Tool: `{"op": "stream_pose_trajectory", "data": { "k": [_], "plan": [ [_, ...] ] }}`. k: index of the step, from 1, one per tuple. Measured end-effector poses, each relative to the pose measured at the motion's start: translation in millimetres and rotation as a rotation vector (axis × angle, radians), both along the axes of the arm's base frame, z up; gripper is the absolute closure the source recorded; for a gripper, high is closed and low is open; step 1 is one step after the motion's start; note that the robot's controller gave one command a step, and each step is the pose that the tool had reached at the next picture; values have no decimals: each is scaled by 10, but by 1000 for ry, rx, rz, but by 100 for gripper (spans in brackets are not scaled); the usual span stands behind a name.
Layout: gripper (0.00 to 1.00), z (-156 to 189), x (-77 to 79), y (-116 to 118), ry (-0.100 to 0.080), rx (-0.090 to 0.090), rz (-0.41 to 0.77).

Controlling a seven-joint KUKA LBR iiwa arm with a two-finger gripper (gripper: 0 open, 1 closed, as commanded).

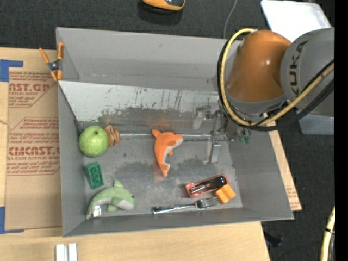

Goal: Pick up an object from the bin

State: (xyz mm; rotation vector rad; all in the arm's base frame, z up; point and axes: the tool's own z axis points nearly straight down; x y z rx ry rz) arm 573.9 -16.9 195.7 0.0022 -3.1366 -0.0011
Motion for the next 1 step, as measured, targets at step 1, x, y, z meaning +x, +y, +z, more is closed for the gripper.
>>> {"op": "stream_pose_trajectory", "data": {
  "k": [1],
  "plan": [
    [0,40,15,-2,-8,0,0]
  ]
}}
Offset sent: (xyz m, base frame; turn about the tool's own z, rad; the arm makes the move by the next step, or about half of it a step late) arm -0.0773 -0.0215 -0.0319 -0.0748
